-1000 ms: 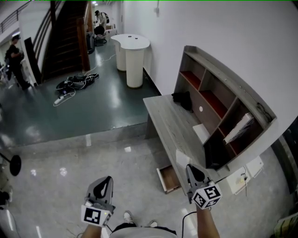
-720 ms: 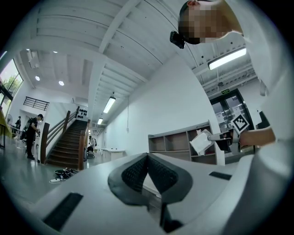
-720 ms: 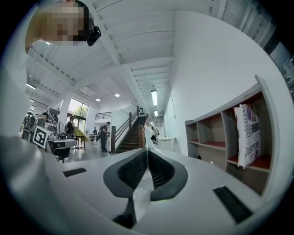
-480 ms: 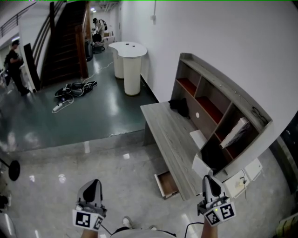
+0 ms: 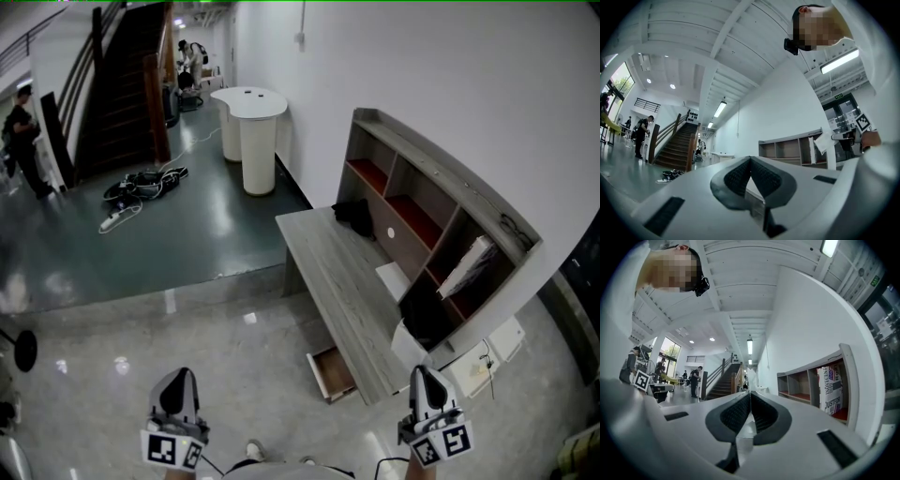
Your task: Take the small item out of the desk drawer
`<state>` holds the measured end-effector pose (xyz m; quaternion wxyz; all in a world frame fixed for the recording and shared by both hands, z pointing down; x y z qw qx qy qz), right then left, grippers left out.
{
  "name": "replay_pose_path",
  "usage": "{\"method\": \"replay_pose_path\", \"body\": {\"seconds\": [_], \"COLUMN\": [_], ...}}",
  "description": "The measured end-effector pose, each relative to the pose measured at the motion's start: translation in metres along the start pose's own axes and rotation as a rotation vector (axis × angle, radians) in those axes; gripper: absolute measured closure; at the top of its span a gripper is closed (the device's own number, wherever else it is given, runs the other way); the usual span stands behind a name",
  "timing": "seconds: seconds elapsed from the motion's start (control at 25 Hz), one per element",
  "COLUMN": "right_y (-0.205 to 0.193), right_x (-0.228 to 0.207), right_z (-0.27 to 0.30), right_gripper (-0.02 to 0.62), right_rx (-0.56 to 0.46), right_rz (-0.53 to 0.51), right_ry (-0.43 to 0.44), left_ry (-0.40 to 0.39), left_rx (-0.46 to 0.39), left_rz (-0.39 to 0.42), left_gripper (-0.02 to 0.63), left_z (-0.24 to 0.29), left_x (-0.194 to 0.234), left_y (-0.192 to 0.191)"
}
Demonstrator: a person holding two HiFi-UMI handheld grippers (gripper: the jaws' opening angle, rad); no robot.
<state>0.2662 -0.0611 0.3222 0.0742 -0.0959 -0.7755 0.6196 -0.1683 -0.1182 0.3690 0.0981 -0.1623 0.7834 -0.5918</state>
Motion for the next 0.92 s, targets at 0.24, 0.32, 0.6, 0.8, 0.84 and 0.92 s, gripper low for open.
{"method": "replay_pose_path", "body": {"seconds": [0.24, 0.32, 0.6, 0.8, 0.84, 0.92], "right_y": [-0.005, -0.006, -0.009, -0.010, -0.010, -0.010], "right_x": [0.014, 0.018, 0.029, 0.033, 0.032, 0.032], "right_z": [0.009, 0.012, 0.018, 0.018, 0.018, 0.018], "right_gripper": [0.571, 0.571, 0.571, 0.571, 0.571, 0.571], "right_rx": [0.015, 0.018, 0.020, 0.030, 0.033, 0.038], "right_rz": [-0.018, -0.017, -0.022, -0.043, -0.051, -0.064], "right_ry": [0.035, 0.043, 0.066, 0.070, 0.070, 0.071], "left_ry": [-0.006, -0.003, 0.015, 0.017, 0.017, 0.017], "left_rx": [-0.005, -0.001, 0.007, 0.000, 0.000, 0.001], "left_rz": [0.005, 0.006, 0.007, 0.008, 0.008, 0.009], "left_gripper": [0.589, 0.589, 0.589, 0.589, 0.589, 0.589], "left_z": [0.000, -0.002, -0.011, -0.013, -0.012, -0.012], "left_x": [-0.001, 0.001, 0.009, 0.012, 0.012, 0.012], "left_y": [0.002, 0.003, 0.003, 0.003, 0.003, 0.003]}}
Point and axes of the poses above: the fingertips, and each gripper's own axes: z forward along the fingers, x to its left, y out of its top, the point moved 4 cm from there along -z, backward along the fingers, and after that the axes turned 8 degrees about -x, right-handed, at the moved point
